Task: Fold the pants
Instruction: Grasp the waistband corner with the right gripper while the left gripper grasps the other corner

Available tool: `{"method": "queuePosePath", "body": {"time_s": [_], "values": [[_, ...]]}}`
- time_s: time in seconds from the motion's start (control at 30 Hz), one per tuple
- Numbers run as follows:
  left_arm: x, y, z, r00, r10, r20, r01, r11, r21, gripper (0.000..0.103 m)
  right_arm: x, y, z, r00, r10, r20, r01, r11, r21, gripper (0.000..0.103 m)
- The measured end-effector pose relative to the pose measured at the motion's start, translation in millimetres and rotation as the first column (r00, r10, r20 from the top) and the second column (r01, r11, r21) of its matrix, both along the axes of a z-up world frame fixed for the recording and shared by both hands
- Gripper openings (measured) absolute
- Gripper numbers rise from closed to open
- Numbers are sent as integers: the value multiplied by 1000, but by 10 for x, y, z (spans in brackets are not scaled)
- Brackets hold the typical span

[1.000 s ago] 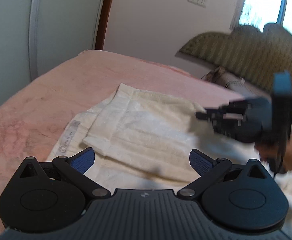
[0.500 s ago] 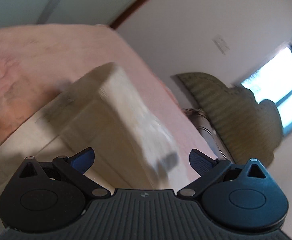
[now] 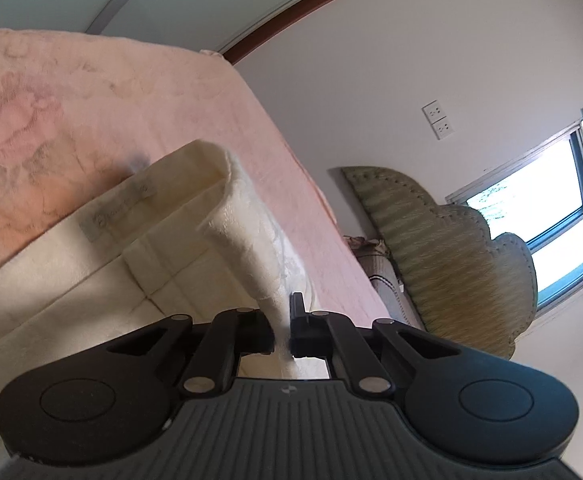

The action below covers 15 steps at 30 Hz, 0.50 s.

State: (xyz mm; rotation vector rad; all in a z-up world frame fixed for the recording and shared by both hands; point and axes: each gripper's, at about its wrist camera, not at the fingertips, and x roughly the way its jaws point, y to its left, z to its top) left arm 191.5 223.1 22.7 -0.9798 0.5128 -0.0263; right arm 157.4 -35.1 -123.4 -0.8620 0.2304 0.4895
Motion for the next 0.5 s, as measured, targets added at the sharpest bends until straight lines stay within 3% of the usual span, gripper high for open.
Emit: {"method": "queuePosePath", "body": {"time_s": [0.07, 0.13, 0.2, 0.23, 0.27, 0.5], "values": [[-48, 6, 6, 1000, 1, 7, -1, 1000, -8, 5, 32, -122, 17, 999, -44, 9, 44, 999, 12, 63], [-80, -2, 3, 1000, -2, 12, 2, 1000, -15, 4, 69, -253, 75, 995, -97, -11, 98, 994, 44, 54], [-115, -18, 9, 1000, -5, 15, 5, 1000, 1, 4, 116, -384, 124, 988, -152, -32, 153, 986, 66, 28], [-144, -22, 15, 1000, -7, 15, 7, 1000, 9, 4, 136, -424, 130, 985, -170, -32, 172, 983, 62, 23], [-164, -28, 20, 1000, -8, 14, 8, 1000, 15, 4, 140, -454, 124, 983, -180, -28, 181, 982, 47, 11], [-580, 14, 113, 999, -49, -10, 50, 986, 162, 4, -342, -398, 220, 996, -94, -7, 93, 995, -42, 7]]}}
